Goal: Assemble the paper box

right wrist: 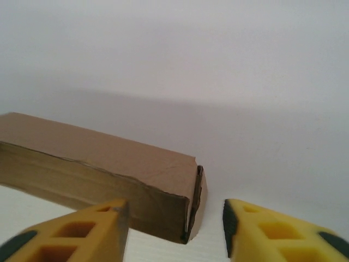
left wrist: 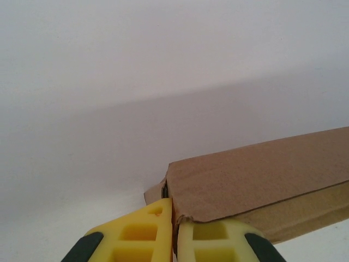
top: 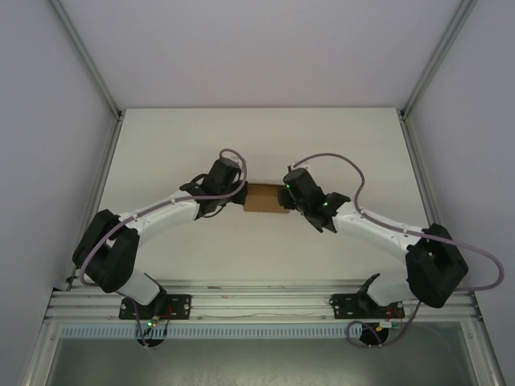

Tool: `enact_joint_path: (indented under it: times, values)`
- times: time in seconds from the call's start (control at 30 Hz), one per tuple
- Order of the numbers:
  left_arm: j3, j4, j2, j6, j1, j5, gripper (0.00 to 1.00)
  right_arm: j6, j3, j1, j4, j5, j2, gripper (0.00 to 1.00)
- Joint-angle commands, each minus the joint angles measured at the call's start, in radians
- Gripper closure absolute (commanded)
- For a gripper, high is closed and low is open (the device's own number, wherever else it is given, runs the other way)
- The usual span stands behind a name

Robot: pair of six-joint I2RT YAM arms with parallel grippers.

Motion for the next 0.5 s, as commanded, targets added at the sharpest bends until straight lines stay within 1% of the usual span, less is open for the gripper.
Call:
enact_joint_path:
  times: [0.0,0.03,0.13,0.3,0.4,0.47]
  values:
    - [-0.034,-0.121,0.059,0.016,-0.011,0.022,0.89,0.017,0.063,-0.013,-0.033,0.009,-0.058,0.42]
    - [-0.034,-0.121,0.059,0.017,-0.011,0.025,0.89,0.029,0.071,-0.020,-0.033,0.017,-0.060,0.40]
    - [-0.036,-0.115,0.052,0.019,-0.013,0.026,0.88,0.064,0.091,-0.051,-0.034,0.025,-0.042,0.39]
    - [-0.035,-0.106,0.046,0.020,-0.014,0.027,0.87,0.106,0.086,-0.105,-0.019,-0.013,0.016,0.43]
    - [-0.036,-0.106,0.042,0.022,-0.014,0.026,0.84,0.108,0.071,-0.119,-0.022,-0.034,0.047,0.46]
    - [-0.034,-0.103,0.039,0.025,-0.014,0.039,0.84,0.116,0.062,-0.120,-0.028,-0.036,0.067,0.47]
